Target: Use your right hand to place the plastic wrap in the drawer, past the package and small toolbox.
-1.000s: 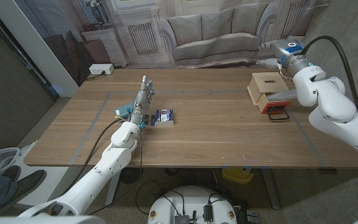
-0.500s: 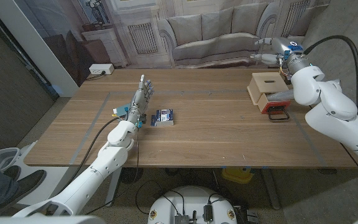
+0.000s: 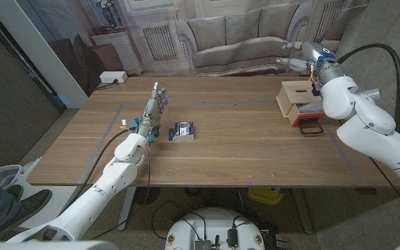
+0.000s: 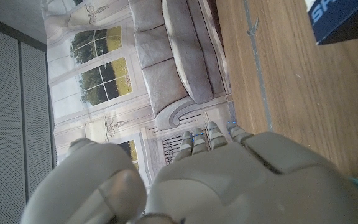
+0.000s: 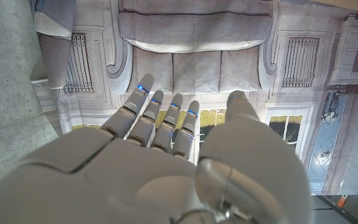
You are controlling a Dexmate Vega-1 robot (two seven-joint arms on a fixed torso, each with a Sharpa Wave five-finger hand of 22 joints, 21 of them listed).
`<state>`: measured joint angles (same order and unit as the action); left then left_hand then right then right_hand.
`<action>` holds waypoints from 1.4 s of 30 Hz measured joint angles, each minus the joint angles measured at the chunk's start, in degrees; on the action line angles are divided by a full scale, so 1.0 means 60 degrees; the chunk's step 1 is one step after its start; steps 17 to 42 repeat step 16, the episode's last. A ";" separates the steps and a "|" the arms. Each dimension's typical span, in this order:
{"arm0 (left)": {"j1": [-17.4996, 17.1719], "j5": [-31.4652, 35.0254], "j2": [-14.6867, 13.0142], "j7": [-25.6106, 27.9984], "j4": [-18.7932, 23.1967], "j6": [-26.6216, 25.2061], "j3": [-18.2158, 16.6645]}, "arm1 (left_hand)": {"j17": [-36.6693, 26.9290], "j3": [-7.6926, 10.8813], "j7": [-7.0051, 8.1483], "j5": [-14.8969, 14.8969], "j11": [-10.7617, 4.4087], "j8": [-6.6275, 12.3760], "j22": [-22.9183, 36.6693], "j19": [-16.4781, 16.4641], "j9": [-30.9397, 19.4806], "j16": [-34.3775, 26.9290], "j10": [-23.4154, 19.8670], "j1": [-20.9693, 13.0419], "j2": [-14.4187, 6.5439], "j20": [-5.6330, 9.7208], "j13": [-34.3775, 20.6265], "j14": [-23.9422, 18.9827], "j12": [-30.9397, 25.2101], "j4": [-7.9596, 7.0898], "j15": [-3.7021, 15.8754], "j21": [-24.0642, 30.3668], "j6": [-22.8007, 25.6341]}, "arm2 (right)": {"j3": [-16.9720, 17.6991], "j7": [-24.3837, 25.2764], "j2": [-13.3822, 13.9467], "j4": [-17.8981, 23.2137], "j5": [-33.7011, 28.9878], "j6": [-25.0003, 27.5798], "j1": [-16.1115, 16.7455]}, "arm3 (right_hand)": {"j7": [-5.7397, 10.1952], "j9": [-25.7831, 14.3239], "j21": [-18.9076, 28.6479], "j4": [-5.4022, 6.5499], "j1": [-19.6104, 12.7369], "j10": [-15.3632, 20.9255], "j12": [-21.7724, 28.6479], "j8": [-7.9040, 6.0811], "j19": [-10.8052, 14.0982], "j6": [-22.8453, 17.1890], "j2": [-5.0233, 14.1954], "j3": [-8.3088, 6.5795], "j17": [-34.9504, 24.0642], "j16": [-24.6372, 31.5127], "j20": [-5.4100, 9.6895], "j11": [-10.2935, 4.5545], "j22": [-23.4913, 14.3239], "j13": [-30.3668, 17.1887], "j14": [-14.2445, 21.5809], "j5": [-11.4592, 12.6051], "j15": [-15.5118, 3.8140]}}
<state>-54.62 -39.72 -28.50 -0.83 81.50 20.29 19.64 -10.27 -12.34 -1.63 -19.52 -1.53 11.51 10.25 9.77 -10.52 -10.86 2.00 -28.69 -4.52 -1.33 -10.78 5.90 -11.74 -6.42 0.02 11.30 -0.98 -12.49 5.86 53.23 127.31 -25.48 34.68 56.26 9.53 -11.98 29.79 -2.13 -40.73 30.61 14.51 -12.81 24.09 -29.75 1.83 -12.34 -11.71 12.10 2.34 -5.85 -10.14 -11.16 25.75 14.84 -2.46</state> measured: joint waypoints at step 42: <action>0.0263 -0.0107 -0.0347 -0.0398 0.0012 -0.0284 -0.0059 | 0.0000 -0.0038 0.0000 0.0000 0.0000 0.0000 0.0000 0.0000 0.0000 0.0000 0.0000 0.0001 0.0001 0.0000 0.0000 0.0000 0.0000 -0.0040 0.0000 0.0000 0.0000 | -0.0519 0.0841 0.0180 0.0236 0.0532 0.0707 -0.0196 | 0.0034 -0.0001 -0.0057 0.0039 0.0050 0.0150 0.0000 0.0000 0.0053 -0.0128 0.0050 0.0039 -0.0001 0.0000 0.0053 -0.0015 -0.0001 -0.0001 0.0088 0.0000 -0.0015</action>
